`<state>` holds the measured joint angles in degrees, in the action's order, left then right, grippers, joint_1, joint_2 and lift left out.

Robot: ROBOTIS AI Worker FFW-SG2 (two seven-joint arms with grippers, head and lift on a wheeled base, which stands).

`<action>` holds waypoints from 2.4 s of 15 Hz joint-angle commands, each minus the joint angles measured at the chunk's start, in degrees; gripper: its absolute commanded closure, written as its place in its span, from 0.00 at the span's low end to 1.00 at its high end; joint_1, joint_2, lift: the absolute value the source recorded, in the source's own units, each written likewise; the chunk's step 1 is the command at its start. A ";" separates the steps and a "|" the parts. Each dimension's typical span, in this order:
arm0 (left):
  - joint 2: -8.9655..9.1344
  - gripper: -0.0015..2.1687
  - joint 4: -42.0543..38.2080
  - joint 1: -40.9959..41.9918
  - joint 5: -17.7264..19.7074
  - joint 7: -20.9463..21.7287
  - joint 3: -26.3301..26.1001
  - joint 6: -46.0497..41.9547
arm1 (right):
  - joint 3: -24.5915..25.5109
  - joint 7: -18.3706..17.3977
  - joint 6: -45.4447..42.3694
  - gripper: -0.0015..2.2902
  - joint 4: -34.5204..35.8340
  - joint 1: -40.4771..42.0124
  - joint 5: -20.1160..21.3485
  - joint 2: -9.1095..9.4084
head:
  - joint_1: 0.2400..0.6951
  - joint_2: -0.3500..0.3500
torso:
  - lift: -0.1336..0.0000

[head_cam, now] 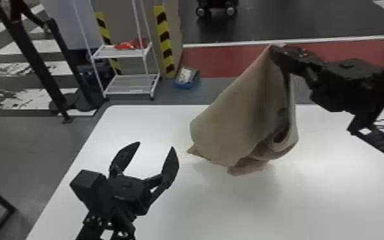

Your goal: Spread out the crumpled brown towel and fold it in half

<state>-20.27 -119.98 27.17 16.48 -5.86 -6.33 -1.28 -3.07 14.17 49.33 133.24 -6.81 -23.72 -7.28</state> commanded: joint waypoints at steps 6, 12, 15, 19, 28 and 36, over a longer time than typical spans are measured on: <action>-0.12 0.06 1.24 -1.07 0.13 0.15 -0.96 0.01 | 5.62 2.97 -17.03 0.86 1.06 2.68 -12.57 -0.19 | 0.74 0.67 | 0.08; -0.12 0.06 1.06 -1.16 -0.22 0.15 -1.23 0.01 | 3.25 -1.86 -20.54 0.86 -6.06 3.29 -6.95 -0.28 | 0.69 0.66 | 0.08; -0.12 0.07 0.98 -1.25 -0.48 0.85 -1.49 0.19 | 1.14 -1.77 -21.42 0.85 -19.42 1.54 -5.19 -0.28 | 0.76 0.61 | 0.08; -0.12 0.07 0.98 -0.89 -0.66 1.02 -1.40 0.36 | -2.90 -0.98 -29.51 0.85 -33.57 -2.07 -3.35 -0.11 | 0.90 0.61 | 0.08; -0.65 0.07 1.59 -0.72 -0.75 3.13 -1.40 0.54 | -10.99 -0.37 -55.88 0.05 -61.08 -13.14 -4.14 1.65 | 0.90 0.65 | 0.08; -0.91 0.07 1.33 -0.54 -0.48 5.42 -1.31 1.95 | 0.00 -0.54 -24.94 0.03 -55.81 -9.19 -0.71 -1.34 | 1.00 0.56 | 0.08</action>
<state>-21.18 -118.55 26.62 15.99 -0.42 -7.59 0.31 -6.31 13.40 20.65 72.54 -18.91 -24.08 -7.79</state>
